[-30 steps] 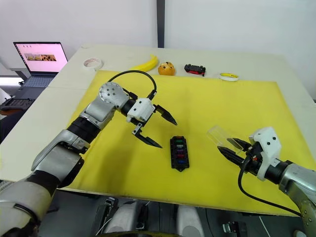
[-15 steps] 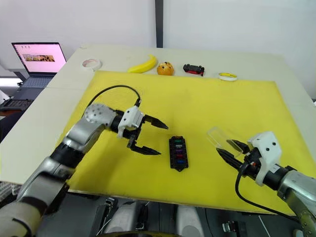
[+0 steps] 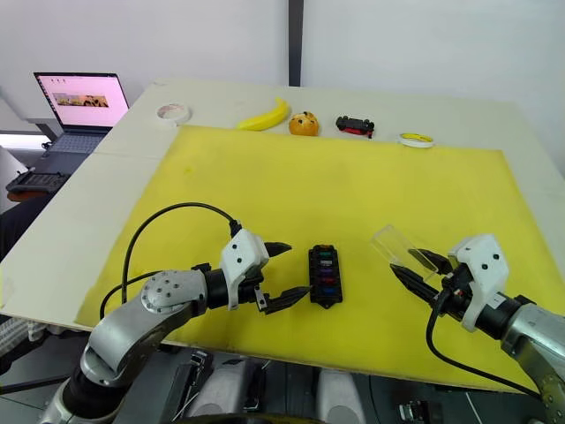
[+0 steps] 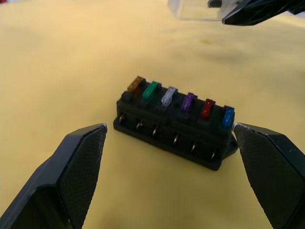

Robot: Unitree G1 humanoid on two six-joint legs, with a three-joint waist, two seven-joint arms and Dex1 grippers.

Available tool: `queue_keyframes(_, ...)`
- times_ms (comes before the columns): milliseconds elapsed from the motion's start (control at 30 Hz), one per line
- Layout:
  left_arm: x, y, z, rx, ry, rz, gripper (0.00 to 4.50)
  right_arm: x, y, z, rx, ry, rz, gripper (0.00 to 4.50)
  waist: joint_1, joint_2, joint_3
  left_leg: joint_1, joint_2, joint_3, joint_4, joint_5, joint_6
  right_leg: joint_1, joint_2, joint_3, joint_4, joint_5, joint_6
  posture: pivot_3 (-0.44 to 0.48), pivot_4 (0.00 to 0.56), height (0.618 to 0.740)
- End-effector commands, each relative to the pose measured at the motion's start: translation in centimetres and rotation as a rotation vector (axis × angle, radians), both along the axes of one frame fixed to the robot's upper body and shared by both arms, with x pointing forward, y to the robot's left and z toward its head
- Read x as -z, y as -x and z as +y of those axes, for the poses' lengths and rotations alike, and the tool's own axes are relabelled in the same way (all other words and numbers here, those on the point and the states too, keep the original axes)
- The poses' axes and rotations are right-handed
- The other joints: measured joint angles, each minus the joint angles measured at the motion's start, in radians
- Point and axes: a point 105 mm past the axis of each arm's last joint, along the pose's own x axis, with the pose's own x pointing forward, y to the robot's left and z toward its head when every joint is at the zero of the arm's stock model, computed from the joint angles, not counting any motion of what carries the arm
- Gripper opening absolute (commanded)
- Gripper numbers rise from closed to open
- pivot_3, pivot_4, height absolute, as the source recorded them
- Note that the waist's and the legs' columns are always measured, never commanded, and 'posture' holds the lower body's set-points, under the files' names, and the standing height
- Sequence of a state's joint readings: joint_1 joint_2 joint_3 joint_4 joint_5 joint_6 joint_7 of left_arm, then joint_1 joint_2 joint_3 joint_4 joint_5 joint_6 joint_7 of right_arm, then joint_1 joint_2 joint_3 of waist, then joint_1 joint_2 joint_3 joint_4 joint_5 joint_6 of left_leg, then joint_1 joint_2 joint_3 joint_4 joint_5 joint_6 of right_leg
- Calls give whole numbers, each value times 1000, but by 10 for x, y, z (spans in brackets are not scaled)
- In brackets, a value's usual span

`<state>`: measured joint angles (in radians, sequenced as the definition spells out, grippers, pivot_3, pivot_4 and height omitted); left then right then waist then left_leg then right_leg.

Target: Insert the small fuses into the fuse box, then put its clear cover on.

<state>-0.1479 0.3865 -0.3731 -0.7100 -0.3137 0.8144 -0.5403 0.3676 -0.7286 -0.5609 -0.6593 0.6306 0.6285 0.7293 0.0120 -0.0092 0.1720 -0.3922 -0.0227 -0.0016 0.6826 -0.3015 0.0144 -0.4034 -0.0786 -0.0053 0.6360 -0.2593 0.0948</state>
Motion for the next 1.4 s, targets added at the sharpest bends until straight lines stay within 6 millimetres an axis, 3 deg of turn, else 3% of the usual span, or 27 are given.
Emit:
queue_keyframes(33,-7,14,-11,2,42,7,4500,-9,-5,-6,-1,17,-44,1728,1,0,0,0,0,0,0,0,0,0,0,0,0,0,0,0,150,740)
queue_keyframes(200,-17,18,-26,2,75,-10,4500,-4,-10,-12,-3,35,-30,1728,3,0,0,0,0,0,0,0,0,1,0,0,-2,0,0,0,150,740)
queue_keyframes(467,-13,9,-44,-83,59,-24,4500,-6,-5,-13,2,34,-29,1728,1,0,0,0,0,0,0,0,1,1,0,0,-3,0,0,0,150,740)
queue_keyframes(833,0,15,-59,-88,-2,17,4500,-12,-2,-14,1,34,-38,1728,3,1,0,0,-1,0,0,0,1,2,0,0,-3,0,0,0,150,740)
queue_keyframes(1000,15,7,-56,-139,-76,48,4500,-13,-2,-15,2,34,-36,1728,3,1,0,0,-1,0,0,0,1,2,0,0,-3,0,0,0,150,740)
queue_keyframes(1400,17,-17,-36,-189,-125,-8,4500,-15,-6,-11,-9,20,-46,1728,1,1,-1,0,0,0,0,0,1,2,0,0,-3,-2,-3,0,150,740)
